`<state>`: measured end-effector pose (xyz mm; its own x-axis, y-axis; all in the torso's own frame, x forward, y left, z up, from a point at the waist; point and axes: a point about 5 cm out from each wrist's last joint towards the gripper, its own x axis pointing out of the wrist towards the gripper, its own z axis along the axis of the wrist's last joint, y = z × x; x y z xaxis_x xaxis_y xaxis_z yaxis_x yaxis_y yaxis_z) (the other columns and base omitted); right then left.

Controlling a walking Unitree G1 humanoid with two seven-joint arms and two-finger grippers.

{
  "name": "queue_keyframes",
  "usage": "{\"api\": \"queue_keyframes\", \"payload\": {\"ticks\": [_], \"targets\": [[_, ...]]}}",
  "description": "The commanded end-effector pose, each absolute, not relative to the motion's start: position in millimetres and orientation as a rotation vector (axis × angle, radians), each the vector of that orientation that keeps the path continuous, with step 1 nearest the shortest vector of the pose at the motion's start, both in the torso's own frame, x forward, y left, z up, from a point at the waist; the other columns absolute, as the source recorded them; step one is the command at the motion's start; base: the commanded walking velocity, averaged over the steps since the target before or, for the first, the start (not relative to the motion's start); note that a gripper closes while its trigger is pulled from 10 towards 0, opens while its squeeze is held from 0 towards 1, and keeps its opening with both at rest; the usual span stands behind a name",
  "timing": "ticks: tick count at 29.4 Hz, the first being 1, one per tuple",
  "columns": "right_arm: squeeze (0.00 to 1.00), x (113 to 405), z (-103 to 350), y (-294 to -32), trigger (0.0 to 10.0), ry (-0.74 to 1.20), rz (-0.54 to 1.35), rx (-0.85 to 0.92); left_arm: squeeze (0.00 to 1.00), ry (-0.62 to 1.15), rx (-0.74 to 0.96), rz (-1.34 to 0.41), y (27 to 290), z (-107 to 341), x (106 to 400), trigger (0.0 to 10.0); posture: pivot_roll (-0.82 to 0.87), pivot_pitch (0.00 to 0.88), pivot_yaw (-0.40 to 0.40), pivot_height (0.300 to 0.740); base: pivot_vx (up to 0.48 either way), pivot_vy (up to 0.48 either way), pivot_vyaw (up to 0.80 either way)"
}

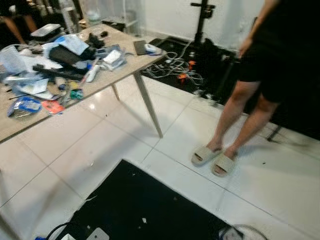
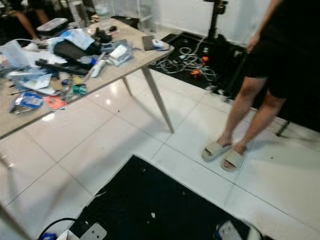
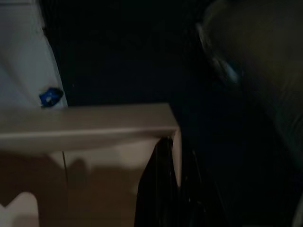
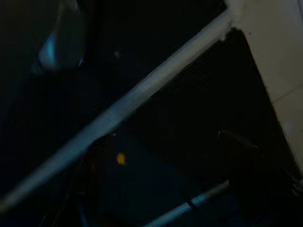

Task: Picking trash to rubbish bin

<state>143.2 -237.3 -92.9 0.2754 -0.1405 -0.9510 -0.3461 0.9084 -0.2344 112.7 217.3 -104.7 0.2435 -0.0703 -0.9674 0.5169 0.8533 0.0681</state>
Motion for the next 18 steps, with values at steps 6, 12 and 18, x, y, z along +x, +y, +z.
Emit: {"api": "queue_keyframes", "payload": {"ticks": [6, 12, 18], "targets": [[0.0, 131, -98, -231, 10.0, 1.339, 0.163, -0.412, 0.0, 1.315, 0.355, -0.413, 213, -110, 97, 10.0, 0.05, 0.115, 0.079, 0.74, 0.0, 0.0, -0.8], [0.0, 131, -98, -232, 10.0, 1.342, 0.164, -0.411, 0.0, 1.315, 0.342, -0.427, 207, -110, 98, 10.0, 0.04, 0.113, 0.078, 0.74, 0.0, 0.0, -0.8], [0.0, 132, -97, -233, 10.0, 1.343, 0.163, -0.411, 0.0, 1.279, 0.379, -0.466, 200, -108, 110, 10.0, 0.04, 0.123, 0.086, 0.74, 0.0, 0.0, -0.8]]}}
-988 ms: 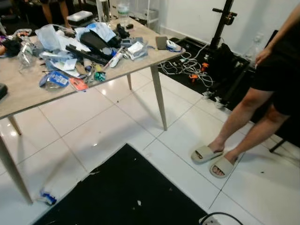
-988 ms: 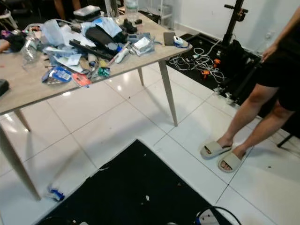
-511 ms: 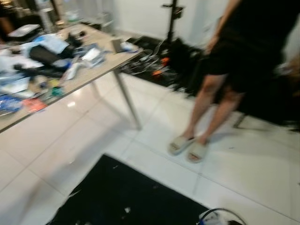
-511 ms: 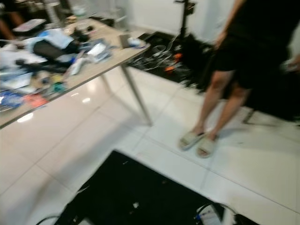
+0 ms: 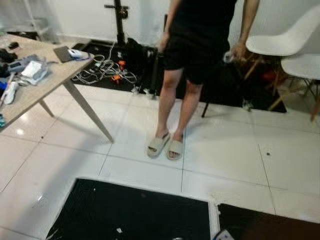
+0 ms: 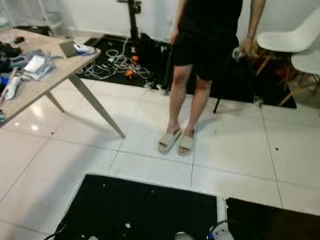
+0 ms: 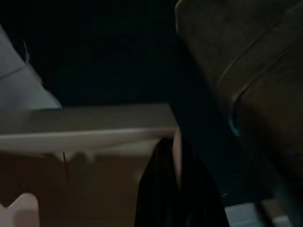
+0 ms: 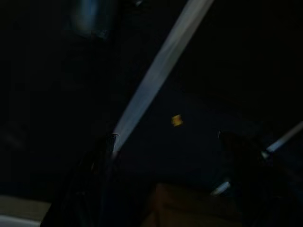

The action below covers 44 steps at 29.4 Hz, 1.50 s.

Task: Picking trash to rubbish bin

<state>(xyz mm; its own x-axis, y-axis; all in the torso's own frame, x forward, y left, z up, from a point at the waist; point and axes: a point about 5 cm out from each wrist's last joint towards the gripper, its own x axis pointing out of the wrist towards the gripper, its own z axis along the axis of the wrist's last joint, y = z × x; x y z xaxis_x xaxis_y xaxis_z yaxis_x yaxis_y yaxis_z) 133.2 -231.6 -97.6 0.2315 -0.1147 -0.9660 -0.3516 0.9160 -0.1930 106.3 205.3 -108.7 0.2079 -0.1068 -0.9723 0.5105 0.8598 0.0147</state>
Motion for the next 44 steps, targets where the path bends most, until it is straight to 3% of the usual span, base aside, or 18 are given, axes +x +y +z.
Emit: {"api": "queue_keyframes", "payload": {"ticks": [1, 17, 34, 44], "targets": [[0.0, 132, -97, -233, 10.0, 1.343, 0.162, -0.41, 0.0, 1.277, 0.385, -0.472, 200, -108, 111, 10.0, 0.04, 0.123, 0.086, 0.74, 0.0, 0.0, -0.8], [0.0, 131, -98, -235, 10.0, 1.351, 0.146, -0.415, 0.0, 1.32, 0.484, -0.522, 198, -111, 103, 10.0, 0.01, 0.111, 0.091, 0.74, 0.0, 0.0, -0.8], [0.0, 141, -96, -229, 10.0, 1.329, 0.148, -0.429, 0.0, 1.263, 0.447, -0.456, 202, -106, 122, 10.0, 0.02, 0.123, 0.072, 0.74, 0.0, 0.0, -0.8], [0.0, 145, -95, -227, 10.0, 1.328, 0.154, -0.434, 0.0, 1.279, 0.434, -0.443, 203, -107, 115, 10.0, 0.02, 0.113, 0.068, 0.74, 0.0, 0.0, -0.8]]}}
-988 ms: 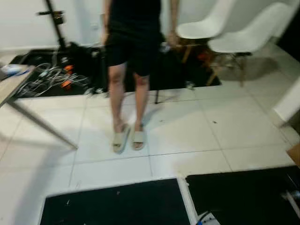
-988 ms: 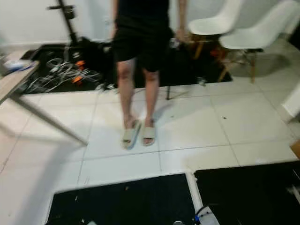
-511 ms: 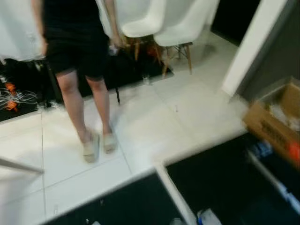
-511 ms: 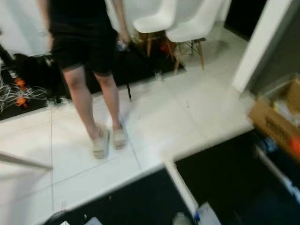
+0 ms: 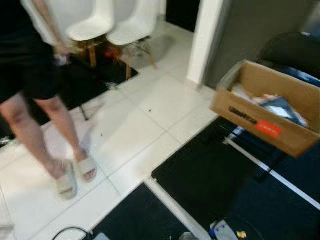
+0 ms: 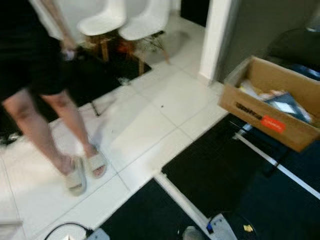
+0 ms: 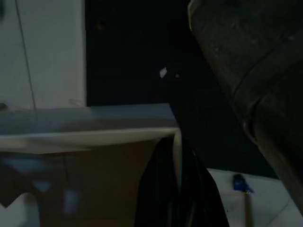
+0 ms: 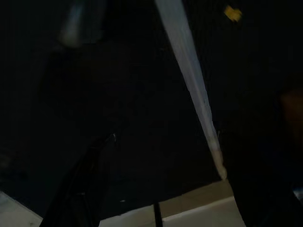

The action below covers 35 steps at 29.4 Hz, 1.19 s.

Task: Picking trash to rubbish bin

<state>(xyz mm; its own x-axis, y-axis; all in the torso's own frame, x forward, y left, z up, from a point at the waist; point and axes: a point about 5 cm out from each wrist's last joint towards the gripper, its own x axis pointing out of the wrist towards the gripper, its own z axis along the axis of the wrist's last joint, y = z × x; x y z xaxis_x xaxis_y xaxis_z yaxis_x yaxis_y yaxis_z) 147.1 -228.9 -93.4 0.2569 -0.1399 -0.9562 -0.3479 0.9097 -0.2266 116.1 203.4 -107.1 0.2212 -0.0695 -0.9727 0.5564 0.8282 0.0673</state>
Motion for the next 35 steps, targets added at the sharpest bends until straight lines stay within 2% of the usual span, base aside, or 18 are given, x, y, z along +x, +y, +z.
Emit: {"api": "queue_keyframes", "payload": {"ticks": [1, 8, 17, 24, 35], "targets": [[0.0, 145, -95, -227, 10.0, 1.328, 0.154, -0.434, 0.0, 1.279, 0.434, -0.443, 203, -107, 115, 10.0, 0.02, 0.113, 0.068, 0.74, 0.0, 0.0, -0.8], [0.0, 143, -96, -226, 10.0, 1.329, 0.172, -0.448, 0.0, 1.266, 0.472, -0.455, 202, -107, 119, 10.0, 0.02, 0.06, 0.074, 0.74, 0.0, 0.0, -0.8], [0.0, 143, -96, -225, 10.0, 1.32, 0.176, -0.454, 0.0, 1.261, 0.491, -0.463, 202, -107, 119, 10.0, 0.02, 0.074, 0.083, 0.74, 0.0, 0.0, -0.8], [0.0, 143, -96, -224, 10.0, 1.325, 0.173, -0.442, 0.0, 1.279, 0.479, -0.455, 206, -110, 105, 10.0, 0.01, 0.075, 0.083, 0.74, 0.0, 0.0, -0.8], [0.0, 144, -95, -225, 10.0, 1.322, 0.163, -0.43, 0.0, 1.268, 0.48, -0.453, 206, -108, 110, 10.0, 0.01, 0.085, 0.088, 0.74, 0.0, 0.0, -0.8]]}}
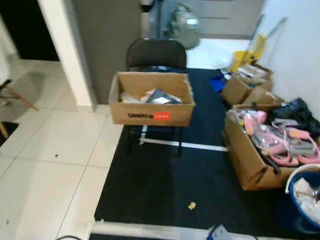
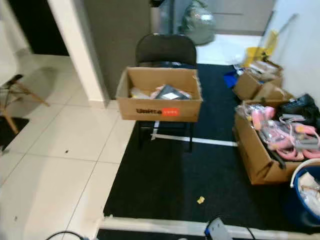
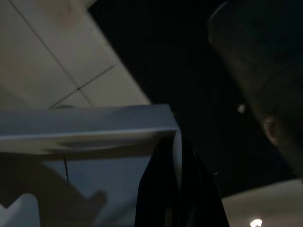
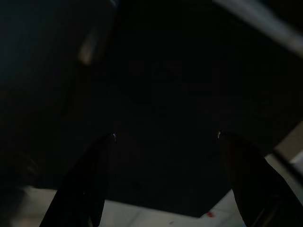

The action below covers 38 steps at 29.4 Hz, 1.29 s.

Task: Picking trash to rubbish bin

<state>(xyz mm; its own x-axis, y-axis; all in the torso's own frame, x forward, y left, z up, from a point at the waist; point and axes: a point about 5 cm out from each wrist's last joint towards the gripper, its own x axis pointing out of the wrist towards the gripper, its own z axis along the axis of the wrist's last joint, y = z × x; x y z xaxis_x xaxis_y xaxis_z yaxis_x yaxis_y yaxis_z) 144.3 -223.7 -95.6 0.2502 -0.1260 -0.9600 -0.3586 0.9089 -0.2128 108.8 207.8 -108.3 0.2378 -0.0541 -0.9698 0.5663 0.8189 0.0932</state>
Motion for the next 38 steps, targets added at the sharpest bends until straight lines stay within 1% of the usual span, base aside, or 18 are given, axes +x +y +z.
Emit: {"api": "queue_keyframes", "payload": {"ticks": [1, 8, 18, 26, 29, 38], "targets": [[0.0, 145, -95, -225, 10.0, 1.321, 0.163, -0.43, 0.0, 1.265, 0.477, -0.452, 205, -108, 111, 10.0, 0.01, 0.085, 0.088, 0.74, 0.0, 0.0, -0.8], [0.0, 145, -95, -224, 10.0, 1.318, 0.162, -0.427, 0.0, 1.257, 0.471, -0.446, 202, -107, 116, 10.0, 0.01, 0.092, 0.092, 0.74, 0.0, 0.0, -0.8], [0.0, 146, -96, -221, 10.0, 1.302, 0.148, -0.413, 0.0, 1.248, 0.482, -0.429, 208, -104, 124, 10.0, 0.03, 0.092, 0.101, 0.74, 0.0, 0.0, -0.8], [0.0, 147, -96, -219, 10.0, 1.283, 0.146, -0.407, 0.0, 1.251, 0.462, -0.404, 210, -103, 126, 10.0, 0.03, 0.093, 0.106, 0.74, 0.0, 0.0, 0.0], [0.0, 147, -96, -219, 10.0, 1.29, 0.147, -0.396, 0.0, 1.256, 0.431, -0.398, 209, -103, 126, 10.0, 0.03, 0.093, 0.106, 0.74, 0.275, 0.0, 0.0], [0.0, 150, -95, -216, 10.0, 1.257, 0.165, -0.339, 0.0, 1.25, 0.425, -0.401, 209, -102, 129, 10.0, 0.04, 0.092, 0.1, 0.74, 0.297, 0.0, 0.07]]}}
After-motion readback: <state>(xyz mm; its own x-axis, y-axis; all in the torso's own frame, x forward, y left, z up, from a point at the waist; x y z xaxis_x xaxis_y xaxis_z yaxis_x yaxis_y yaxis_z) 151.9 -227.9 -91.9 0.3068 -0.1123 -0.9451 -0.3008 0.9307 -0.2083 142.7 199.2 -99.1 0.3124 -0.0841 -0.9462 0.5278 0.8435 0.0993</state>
